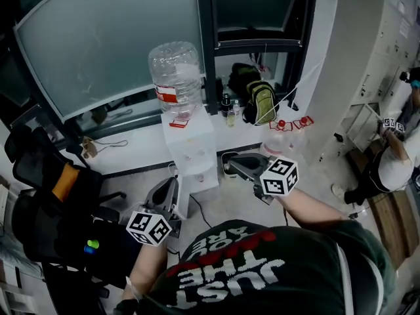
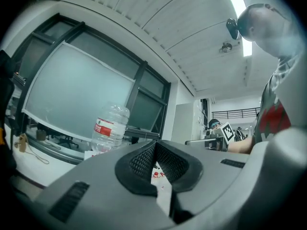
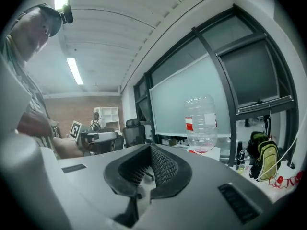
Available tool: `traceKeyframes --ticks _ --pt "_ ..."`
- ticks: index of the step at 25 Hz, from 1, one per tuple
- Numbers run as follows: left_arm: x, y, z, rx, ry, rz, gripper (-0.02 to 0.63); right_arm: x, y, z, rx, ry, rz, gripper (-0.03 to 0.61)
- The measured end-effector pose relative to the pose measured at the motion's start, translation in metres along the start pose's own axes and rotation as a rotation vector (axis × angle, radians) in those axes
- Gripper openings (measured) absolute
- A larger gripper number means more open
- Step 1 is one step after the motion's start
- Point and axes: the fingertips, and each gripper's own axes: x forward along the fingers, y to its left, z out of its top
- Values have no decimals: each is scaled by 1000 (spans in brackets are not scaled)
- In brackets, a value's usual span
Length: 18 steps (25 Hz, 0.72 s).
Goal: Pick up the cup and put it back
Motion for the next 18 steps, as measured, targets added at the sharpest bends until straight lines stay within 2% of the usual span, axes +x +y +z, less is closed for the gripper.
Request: traceKeyframes --ticks 6,18 --pt "13 -2 7 0 14 10 2 -6 -17 6 3 -3 -3 32" --pt "5 19 5 -17 30 22 2 20 -11 3 0 8 8 32"
